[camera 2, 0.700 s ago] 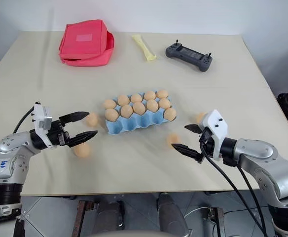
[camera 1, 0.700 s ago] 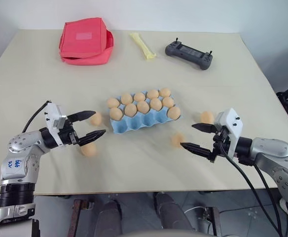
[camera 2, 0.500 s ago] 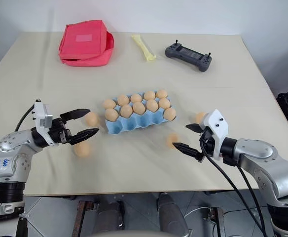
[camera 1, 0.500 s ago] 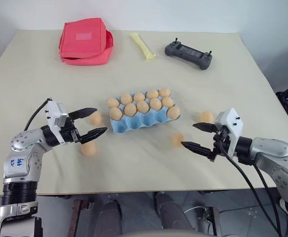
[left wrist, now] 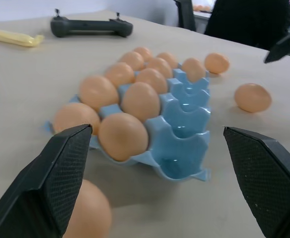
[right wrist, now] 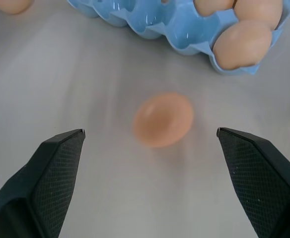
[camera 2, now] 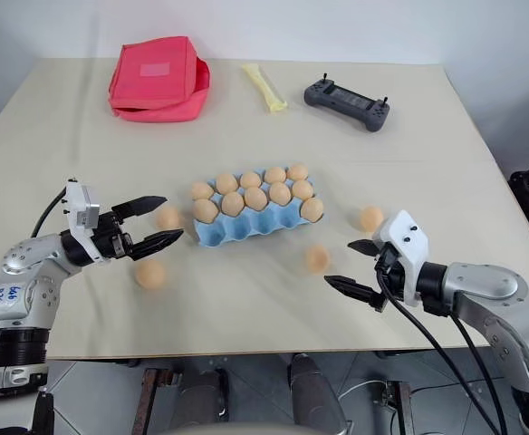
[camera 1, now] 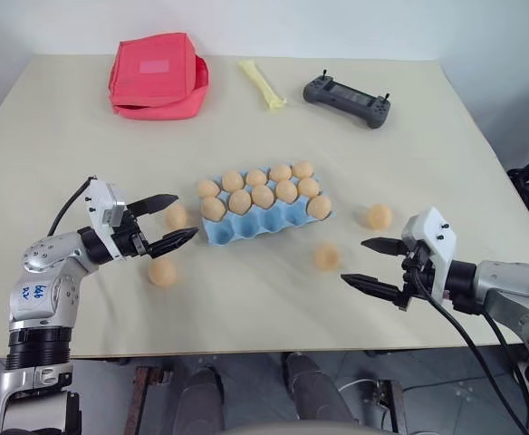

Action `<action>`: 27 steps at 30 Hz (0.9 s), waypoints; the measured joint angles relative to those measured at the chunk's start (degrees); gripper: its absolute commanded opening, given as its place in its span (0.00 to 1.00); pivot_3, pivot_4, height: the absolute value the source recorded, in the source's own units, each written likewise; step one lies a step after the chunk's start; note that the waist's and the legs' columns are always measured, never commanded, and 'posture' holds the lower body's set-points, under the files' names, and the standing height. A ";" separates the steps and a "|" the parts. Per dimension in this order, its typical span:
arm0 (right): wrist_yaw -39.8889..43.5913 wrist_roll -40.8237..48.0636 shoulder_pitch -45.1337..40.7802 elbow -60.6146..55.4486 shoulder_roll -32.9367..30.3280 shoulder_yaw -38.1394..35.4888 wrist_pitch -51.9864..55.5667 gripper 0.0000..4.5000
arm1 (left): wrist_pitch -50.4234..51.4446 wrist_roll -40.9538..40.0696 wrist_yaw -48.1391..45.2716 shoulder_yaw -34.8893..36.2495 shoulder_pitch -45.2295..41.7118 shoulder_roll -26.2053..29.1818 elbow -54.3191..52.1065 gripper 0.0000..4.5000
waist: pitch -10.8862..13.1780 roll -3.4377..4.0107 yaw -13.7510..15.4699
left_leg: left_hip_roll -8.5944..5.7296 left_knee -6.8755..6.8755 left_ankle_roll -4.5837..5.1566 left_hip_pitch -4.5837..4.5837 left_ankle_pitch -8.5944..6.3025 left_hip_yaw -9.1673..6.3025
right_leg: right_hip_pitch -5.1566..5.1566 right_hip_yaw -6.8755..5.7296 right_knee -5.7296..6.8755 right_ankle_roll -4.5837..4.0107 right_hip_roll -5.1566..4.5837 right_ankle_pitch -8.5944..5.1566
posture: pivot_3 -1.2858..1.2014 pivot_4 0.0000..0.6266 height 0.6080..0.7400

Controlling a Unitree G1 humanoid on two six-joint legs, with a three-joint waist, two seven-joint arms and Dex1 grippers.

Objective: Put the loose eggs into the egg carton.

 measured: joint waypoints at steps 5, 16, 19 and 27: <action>-0.16 -3.44 -5.56 4.49 3.89 6.96 -2.59 0.99 | 1.82 -0.51 -1.24 0.12 1.85 0.50 -2.37 1.00 | 0.00 -0.02 -0.61 | 0.00 0.00 0.03 0.01 0.03 0.00 | 0.01 0.00 0.01 -0.01 0.00 0.01 | 0.52 0.24 1.00; 1.40 -11.72 -13.92 16.13 10.34 18.07 -6.83 0.99 | 3.19 -1.09 -1.02 1.16 6.68 0.81 -6.67 1.00 | 0.01 -0.02 -1.20 | 0.00 -0.06 0.02 -0.02 0.00 -0.02 | -0.04 -0.01 0.10 0.00 -0.01 0.01 | 0.52 0.24 1.00; 1.72 -12.95 -14.55 17.22 11.09 18.99 -7.04 0.99 | 3.24 -1.14 -0.52 1.28 7.08 0.81 -7.26 1.00 | 0.01 -0.02 -1.21 | 0.00 -0.03 0.02 -0.02 0.01 -0.02 | -0.04 -0.01 0.11 0.00 -0.01 0.01 | 0.52 0.24 1.00; 2.47 -15.32 -14.61 18.28 11.93 19.25 -7.73 0.99 | 3.24 -1.28 0.44 2.20 7.60 0.75 -8.35 1.00 | 0.01 -0.02 -1.24 | 0.00 -0.01 0.02 -0.01 0.01 -0.02 | -0.03 -0.01 0.12 0.00 -0.01 0.01 | 0.52 0.24 1.00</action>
